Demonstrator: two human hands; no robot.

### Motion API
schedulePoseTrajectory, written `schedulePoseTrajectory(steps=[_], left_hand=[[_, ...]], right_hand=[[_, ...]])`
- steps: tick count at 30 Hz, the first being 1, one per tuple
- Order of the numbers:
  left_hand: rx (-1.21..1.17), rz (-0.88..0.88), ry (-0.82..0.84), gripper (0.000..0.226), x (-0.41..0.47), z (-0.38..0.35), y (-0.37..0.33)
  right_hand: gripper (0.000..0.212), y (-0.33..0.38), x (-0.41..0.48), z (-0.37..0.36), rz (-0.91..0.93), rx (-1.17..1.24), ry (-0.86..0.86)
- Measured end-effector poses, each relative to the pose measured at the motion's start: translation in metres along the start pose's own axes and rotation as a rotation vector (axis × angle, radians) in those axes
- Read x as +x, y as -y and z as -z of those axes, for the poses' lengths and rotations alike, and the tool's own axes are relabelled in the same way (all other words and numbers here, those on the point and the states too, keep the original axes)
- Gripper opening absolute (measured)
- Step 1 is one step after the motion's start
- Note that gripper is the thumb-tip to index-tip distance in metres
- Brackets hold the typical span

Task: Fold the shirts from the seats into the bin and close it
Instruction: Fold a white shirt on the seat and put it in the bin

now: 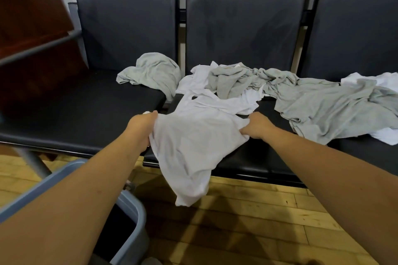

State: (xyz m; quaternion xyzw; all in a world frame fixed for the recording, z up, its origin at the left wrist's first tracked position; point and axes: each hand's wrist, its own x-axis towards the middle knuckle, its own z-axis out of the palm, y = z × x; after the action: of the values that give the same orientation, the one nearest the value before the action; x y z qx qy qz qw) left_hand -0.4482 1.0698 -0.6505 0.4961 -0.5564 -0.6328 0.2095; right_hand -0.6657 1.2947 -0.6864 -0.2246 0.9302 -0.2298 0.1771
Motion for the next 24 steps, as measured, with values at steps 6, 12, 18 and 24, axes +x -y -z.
schedulePoseTrajectory(steps=[6,12,18,24], left_hand=[[-0.127,-0.027,0.023,0.032,-0.011,-0.002,-0.003],[-0.532,-0.096,0.198,0.043,-0.017,0.002,-0.018],[-0.651,-0.159,0.291,0.048,-0.024,0.011,-0.032],[-0.545,-0.218,0.336,0.044,-0.045,0.015,-0.033]], right_hand=[[0.023,0.005,-0.019,0.035,-0.037,1.091,0.103],[0.040,0.001,-0.041,0.090,0.013,1.481,0.077],[0.032,-0.022,-0.065,0.121,-0.092,1.139,-0.004],[0.025,-0.044,-0.096,0.120,-0.236,1.052,0.226]])
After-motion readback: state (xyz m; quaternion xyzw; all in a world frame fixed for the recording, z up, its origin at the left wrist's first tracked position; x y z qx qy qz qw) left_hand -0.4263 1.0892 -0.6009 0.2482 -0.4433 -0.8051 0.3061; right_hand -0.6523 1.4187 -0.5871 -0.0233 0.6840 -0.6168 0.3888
